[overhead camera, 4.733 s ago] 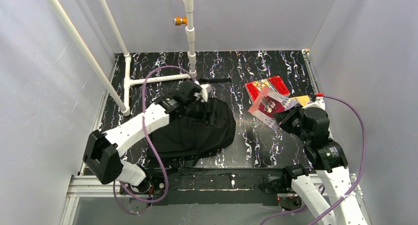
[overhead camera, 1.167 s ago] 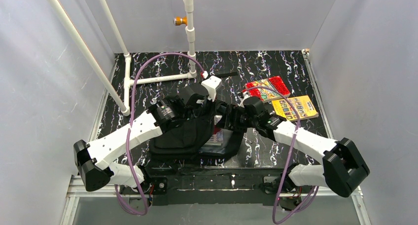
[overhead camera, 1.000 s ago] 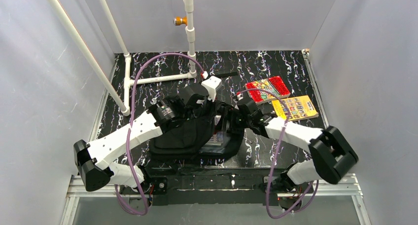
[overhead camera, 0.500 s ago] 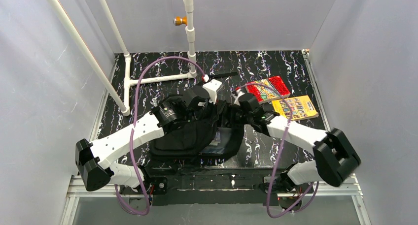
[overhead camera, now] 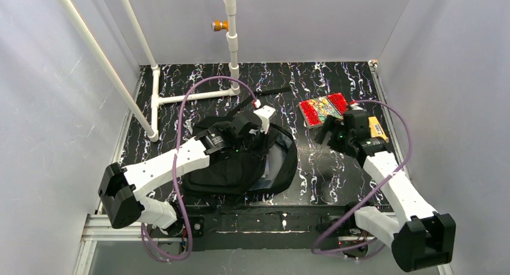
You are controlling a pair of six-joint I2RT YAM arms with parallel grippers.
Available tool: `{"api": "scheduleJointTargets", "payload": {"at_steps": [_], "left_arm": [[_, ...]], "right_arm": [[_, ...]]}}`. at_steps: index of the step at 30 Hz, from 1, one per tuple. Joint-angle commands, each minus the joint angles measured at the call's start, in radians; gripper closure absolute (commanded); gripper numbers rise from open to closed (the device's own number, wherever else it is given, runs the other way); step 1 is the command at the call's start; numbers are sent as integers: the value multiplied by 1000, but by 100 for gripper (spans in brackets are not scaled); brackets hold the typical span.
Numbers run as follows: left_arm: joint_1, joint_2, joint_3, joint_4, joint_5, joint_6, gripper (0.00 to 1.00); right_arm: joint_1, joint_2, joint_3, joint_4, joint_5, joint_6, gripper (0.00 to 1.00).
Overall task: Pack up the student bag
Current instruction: Place the book in the student bag, then pick up the book from the center of the board.
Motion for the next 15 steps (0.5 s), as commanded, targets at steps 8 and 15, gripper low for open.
{"api": "scheduleJointTargets", "payload": {"at_steps": [8,15], "left_arm": [[-6,80,9,21,171,-87,100],[-6,68,-10,61,212,-83,100]], "right_arm": [[-653,57,-181,213,-279,162,16],[-741,238,-268,527,-524,218,13]]}}
